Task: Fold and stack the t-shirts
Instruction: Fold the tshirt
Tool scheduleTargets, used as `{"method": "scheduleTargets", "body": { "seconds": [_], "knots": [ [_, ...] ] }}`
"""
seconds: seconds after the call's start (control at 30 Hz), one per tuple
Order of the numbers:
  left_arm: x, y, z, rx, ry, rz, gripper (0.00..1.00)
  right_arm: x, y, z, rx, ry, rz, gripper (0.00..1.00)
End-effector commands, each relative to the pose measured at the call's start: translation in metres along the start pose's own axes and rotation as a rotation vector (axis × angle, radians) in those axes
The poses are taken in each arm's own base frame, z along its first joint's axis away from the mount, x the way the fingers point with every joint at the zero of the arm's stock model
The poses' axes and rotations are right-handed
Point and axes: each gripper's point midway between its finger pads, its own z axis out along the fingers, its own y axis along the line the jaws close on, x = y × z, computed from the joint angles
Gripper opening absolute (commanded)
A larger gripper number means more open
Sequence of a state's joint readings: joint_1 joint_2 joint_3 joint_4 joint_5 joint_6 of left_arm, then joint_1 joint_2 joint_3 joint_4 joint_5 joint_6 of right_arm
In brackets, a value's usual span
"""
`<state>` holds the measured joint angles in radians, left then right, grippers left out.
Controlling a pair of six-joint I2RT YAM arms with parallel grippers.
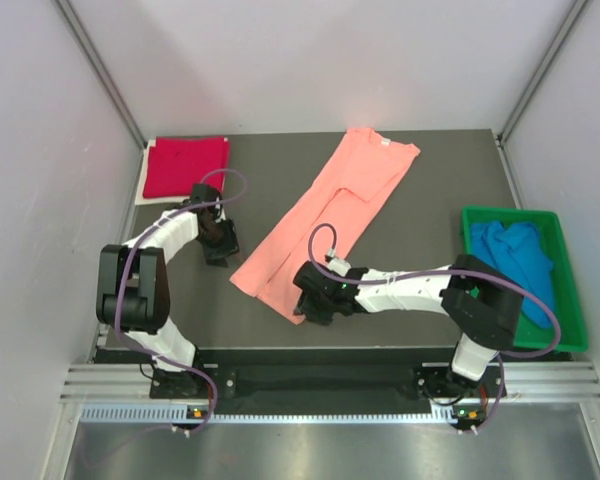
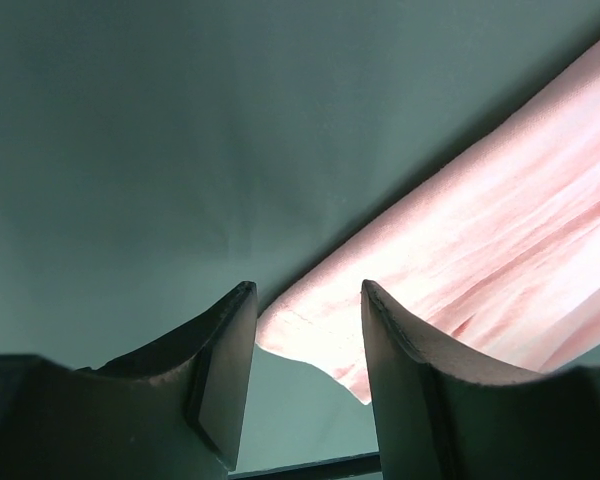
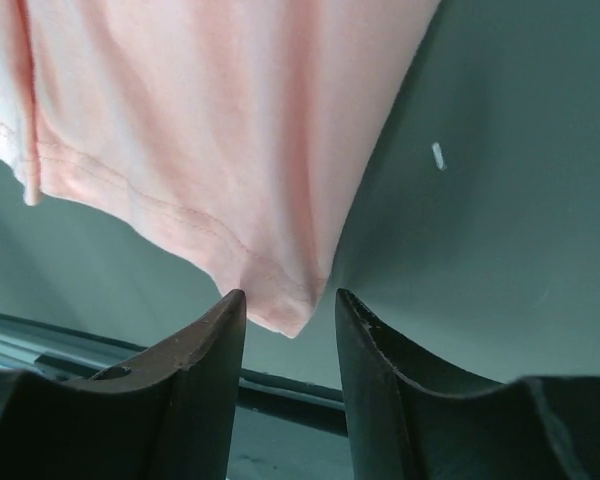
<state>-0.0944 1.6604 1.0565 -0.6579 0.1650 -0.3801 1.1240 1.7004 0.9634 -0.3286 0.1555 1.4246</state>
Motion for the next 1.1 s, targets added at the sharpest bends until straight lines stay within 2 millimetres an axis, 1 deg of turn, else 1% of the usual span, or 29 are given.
{"method": "scheduleTargets", "body": {
  "seconds": [0.0, 0.07, 0.1, 0.2, 0.23, 0.27, 0.33, 0.37, 0.4, 0.43, 0.47, 0.5, 0.53, 0.57, 0.6, 0.63, 0.67, 0.7, 0.73, 0.77, 0.8, 0.83, 0.87, 0.9, 0.93, 0.97, 1.0, 1.03, 1.07],
  "knots": [
    [-0.008, -0.008, -0.01, 0.031, -0.042, -0.002, 0.51, 0.007, 0.008, 0.003, 0.001, 0.004, -0.005, 0.41],
    [-0.007, -0.008, -0.011, 0.032, -0.04, 0.003, 0.5, 0.007, 0.007, 0.001, 0.008, -0.003, -0.01, 0.36],
    [-0.005, -0.007, -0.011, 0.032, -0.035, 0.008, 0.5, 0.007, 0.005, 0.001, 0.01, -0.014, -0.012, 0.3],
    [-0.005, -0.008, -0.014, 0.038, -0.036, 0.018, 0.49, 0.001, -0.001, -0.002, 0.027, -0.039, -0.018, 0.15],
    [-0.004, -0.01, -0.015, 0.046, -0.035, 0.02, 0.48, 0.0, -0.002, -0.003, 0.03, -0.044, -0.021, 0.0],
    [-0.005, -0.012, -0.018, 0.056, -0.04, 0.022, 0.48, -0.001, -0.001, -0.005, 0.023, -0.049, -0.028, 0.0],
    [-0.003, -0.019, -0.021, 0.098, -0.037, 0.014, 0.48, -0.004, -0.007, -0.008, 0.037, -0.062, -0.05, 0.0],
    [0.003, -0.036, -0.026, 0.193, -0.011, 0.017, 0.48, -0.006, -0.007, -0.013, 0.032, -0.069, -0.053, 0.0],
    [0.006, -0.037, -0.027, 0.201, -0.006, 0.008, 0.41, -0.007, -0.014, -0.017, 0.048, -0.072, -0.07, 0.0],
    [0.014, -0.04, -0.029, 0.173, 0.006, 0.031, 0.4, -0.011, -0.017, -0.027, 0.043, -0.087, -0.077, 0.0],
    [0.012, -0.035, -0.034, 0.096, -0.042, 0.062, 0.41, -0.012, -0.022, -0.031, 0.046, -0.094, -0.088, 0.0],
    [0.021, -0.044, -0.036, 0.075, -0.042, 0.126, 0.42, -0.014, -0.031, -0.037, 0.066, -0.098, -0.115, 0.0],
    [0.027, -0.044, -0.04, 0.058, -0.036, 0.14, 0.42, -0.016, -0.037, -0.048, 0.064, -0.104, -0.123, 0.0],
    [0.029, -0.05, -0.046, 0.08, -0.045, 0.147, 0.42, -0.016, -0.045, -0.052, 0.076, -0.103, -0.139, 0.0],
    [0.041, -0.059, -0.047, 0.148, -0.005, 0.141, 0.43, -0.015, -0.058, -0.057, 0.107, -0.093, -0.159, 0.0],
    [0.047, -0.064, -0.049, 0.184, 0.007, 0.133, 0.43, -0.011, -0.077, -0.058, 0.136, -0.077, -0.169, 0.0],
    [0.047, -0.071, -0.056, 0.229, -0.025, 0.134, 0.42, -0.01, -0.081, -0.067, 0.117, -0.07, -0.17, 0.0],
    [0.064, -0.072, -0.053, 0.253, 0.007, 0.114, 0.42, -0.004, -0.093, -0.07, 0.129, -0.041, -0.171, 0.0],
    [0.07, -0.075, -0.054, 0.27, 0.003, 0.116, 0.43, 0.003, -0.116, -0.069, 0.164, -0.018, -0.177, 0.0],
    [0.075, -0.078, -0.059, 0.293, -0.015, 0.116, 0.44, 0.005, -0.121, -0.076, 0.141, -0.011, -0.171, 0.0],
    [0.088, -0.081, -0.054, 0.308, 0.0, 0.095, 0.45, 0.01, -0.134, -0.079, 0.158, 0.012, -0.152, 0.0],
    [0.097, -0.086, -0.054, 0.34, 0.016, 0.092, 0.45, 0.017, -0.156, -0.079, 0.193, 0.026, -0.154, 0.0],
    [0.105, -0.09, -0.056, 0.365, 0.016, 0.091, 0.46, 0.018, -0.158, -0.086, 0.158, 0.025, -0.129, 0.0],
    [0.12, -0.093, -0.05, 0.371, 0.038, 0.089, 0.46, 0.02, -0.169, -0.09, 0.174, 0.03, -0.125, 0.0],
    [0.125, -0.092, -0.046, 0.347, 0.027, 0.092, 0.47, 0.025, -0.182, -0.092, 0.185, 0.036, -0.132, 0.0],
    [0.134, -0.091, -0.044, 0.341, 0.034, 0.079, 0.49, 0.024, -0.188, -0.101, 0.177, 0.033, -0.115, 0.0],
    [0.147, -0.097, -0.042, 0.348, 0.051, 0.105, 0.49, 0.024, -0.193, -0.105, 0.178, 0.028, -0.111, 0.0],
    [0.149, -0.104, -0.042, 0.375, 0.046, 0.11, 0.5, 0.023, -0.199, -0.108, 0.182, 0.021, -0.109, 0.0],
    [0.157, -0.106, -0.04, 0.384, 0.065, 0.093, 0.5, 0.021, -0.203, -0.115, 0.169, 0.015, -0.099, 0.0]
  ]
}}
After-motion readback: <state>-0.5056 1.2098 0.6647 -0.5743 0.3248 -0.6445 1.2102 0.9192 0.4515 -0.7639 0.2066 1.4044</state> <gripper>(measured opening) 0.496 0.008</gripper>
